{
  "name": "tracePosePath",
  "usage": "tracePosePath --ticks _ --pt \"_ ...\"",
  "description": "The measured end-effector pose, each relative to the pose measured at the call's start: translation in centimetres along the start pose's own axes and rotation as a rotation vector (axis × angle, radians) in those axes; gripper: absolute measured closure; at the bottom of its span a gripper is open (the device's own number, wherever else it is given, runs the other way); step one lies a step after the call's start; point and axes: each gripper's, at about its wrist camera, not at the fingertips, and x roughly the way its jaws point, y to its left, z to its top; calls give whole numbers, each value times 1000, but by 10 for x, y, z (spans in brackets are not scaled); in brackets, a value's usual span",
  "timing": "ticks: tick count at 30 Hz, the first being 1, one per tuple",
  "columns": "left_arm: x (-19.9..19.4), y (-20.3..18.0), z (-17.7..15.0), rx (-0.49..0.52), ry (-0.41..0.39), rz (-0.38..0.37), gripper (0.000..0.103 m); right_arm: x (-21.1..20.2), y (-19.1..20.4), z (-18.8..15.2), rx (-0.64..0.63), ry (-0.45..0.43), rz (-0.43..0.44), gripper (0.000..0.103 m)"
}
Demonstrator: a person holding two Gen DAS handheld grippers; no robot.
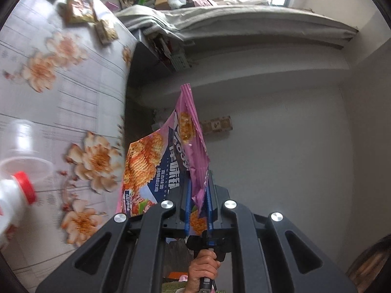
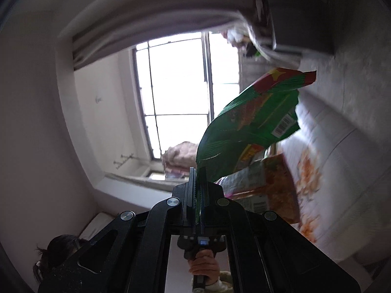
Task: Collect trash
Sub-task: 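Carry the wrappers in the left tool while the right tool carries the chip bag to the basket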
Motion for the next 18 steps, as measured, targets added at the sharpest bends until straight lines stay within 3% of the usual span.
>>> tracePosePath --ticks 8,12,18 --pt "52 -14 -19 16 98 -34 94 -91 14 9 -83 -220 -131 101" --pt "83 -18 -28 27 147 -19 94 -126 21 10 -167 -312 -334 101" --pt "122 -21 -42 42 204 -1 94 -143 17 18 -268 -352 -623 101"
